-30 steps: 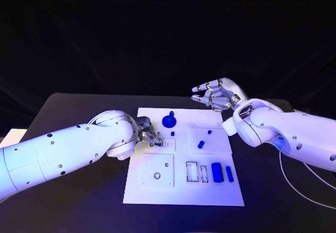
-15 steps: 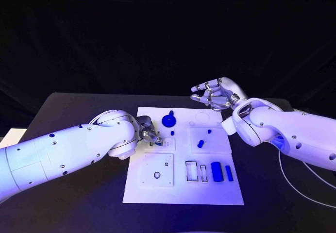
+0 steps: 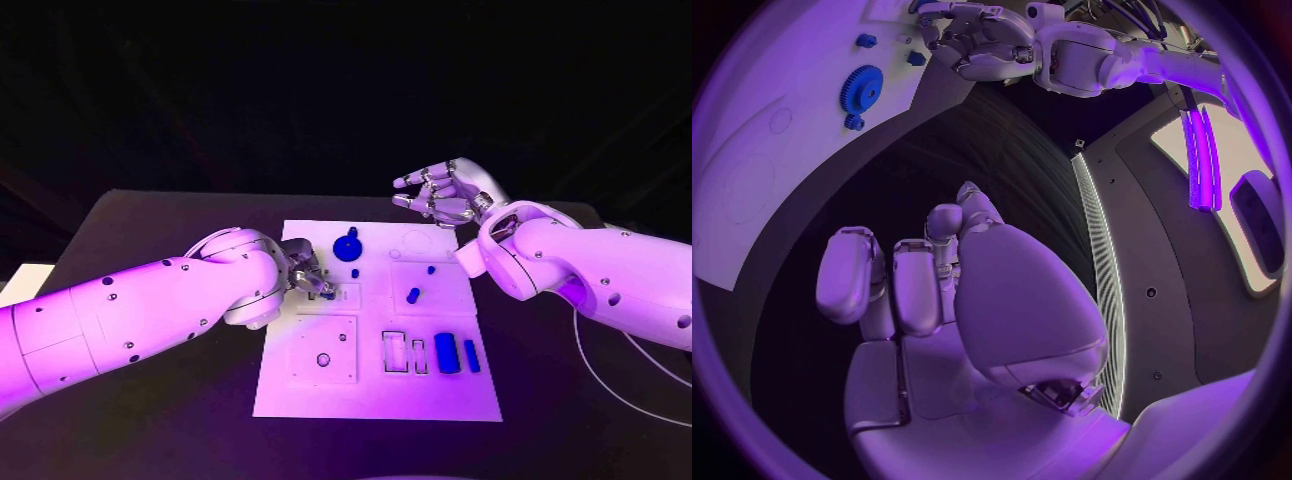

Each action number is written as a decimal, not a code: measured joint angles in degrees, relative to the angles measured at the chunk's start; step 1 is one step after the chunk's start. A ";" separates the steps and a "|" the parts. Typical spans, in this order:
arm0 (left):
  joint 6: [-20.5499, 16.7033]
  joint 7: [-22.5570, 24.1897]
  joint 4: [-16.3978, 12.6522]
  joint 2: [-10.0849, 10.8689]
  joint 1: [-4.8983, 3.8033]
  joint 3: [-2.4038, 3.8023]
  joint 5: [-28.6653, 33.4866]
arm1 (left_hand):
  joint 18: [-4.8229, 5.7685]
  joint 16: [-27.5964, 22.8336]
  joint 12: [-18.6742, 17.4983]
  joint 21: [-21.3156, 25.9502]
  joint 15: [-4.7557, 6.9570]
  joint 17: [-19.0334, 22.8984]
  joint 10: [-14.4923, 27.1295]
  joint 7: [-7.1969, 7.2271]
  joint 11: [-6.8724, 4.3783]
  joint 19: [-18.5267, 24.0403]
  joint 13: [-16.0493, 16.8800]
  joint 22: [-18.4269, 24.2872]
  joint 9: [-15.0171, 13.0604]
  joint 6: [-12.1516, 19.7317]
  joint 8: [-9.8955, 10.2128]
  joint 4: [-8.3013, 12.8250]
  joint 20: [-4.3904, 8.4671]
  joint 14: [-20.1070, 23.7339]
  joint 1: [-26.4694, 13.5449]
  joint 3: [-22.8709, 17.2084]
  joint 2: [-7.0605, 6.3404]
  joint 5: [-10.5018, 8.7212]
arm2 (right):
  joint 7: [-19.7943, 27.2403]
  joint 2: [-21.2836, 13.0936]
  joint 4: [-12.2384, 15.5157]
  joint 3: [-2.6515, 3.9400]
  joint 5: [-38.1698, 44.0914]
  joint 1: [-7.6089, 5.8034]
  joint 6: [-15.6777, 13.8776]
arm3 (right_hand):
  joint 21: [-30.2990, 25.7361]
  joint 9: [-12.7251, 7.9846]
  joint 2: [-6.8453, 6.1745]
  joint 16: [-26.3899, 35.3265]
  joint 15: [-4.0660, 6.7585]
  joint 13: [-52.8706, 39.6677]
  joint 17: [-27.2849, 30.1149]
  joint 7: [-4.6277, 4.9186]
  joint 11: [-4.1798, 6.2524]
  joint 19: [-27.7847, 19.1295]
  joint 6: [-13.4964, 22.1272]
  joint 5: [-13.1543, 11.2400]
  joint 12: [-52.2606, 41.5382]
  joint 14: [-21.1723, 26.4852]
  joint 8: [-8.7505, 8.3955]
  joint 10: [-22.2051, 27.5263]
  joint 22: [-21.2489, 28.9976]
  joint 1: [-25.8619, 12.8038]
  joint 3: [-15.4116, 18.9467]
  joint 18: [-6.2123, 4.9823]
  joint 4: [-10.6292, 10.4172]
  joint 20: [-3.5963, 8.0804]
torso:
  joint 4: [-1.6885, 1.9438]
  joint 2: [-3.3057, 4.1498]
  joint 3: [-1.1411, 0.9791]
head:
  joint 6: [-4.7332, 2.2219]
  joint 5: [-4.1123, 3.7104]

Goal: Assemble the parts on the task board

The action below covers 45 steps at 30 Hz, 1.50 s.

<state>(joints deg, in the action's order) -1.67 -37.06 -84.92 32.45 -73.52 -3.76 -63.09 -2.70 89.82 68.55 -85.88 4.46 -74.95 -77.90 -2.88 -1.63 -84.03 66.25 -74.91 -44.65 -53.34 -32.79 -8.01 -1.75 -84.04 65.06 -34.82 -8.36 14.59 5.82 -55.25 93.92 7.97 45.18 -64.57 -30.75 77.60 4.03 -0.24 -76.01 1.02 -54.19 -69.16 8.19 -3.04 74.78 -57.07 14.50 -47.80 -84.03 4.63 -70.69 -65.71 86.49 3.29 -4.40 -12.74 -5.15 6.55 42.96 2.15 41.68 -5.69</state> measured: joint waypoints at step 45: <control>3.69 -0.45 1.83 -1.51 -0.11 0.25 -1.38 | 0.90 0.00 2.00 -0.36 0.66 0.03 -1.88 0.94 -0.85 -0.02 1.98 -0.04 -0.27 -1.78 -0.27 2.51 0.43 0.16 -4.26 1.50 -0.19 9.10 | -0.12 -0.37 0.85 -0.01 0.01 0.09 0.79 | -0.21 0.00 0.24 0.00 0.00 0.08 0.12 0.00 0.11 -0.41 0.00 0.00 0.00 0.00 0.00 0.11 0.28 -0.24 0.00 0.01 0.00 0.01 | -0.05 -0.02 -0.10 | 0.14 -0.21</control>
<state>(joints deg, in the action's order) 2.02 -37.51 -83.09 30.94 -73.63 -3.51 -64.47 -1.80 89.82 70.56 -86.24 5.12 -74.92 -79.78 -1.93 -2.49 -84.05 68.24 -74.95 -44.91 -55.12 -33.06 -5.50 -1.33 -83.88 60.80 -33.33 -8.55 23.69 5.70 -55.62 94.77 7.97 45.19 -64.49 -29.96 77.39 4.04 0.01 -76.01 1.02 -54.11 -69.04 8.19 -2.93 74.36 -57.07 14.50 -47.80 -84.03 4.62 -70.58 -65.42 86.25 3.29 -4.39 -12.74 -5.14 6.50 42.94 2.05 41.81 -5.90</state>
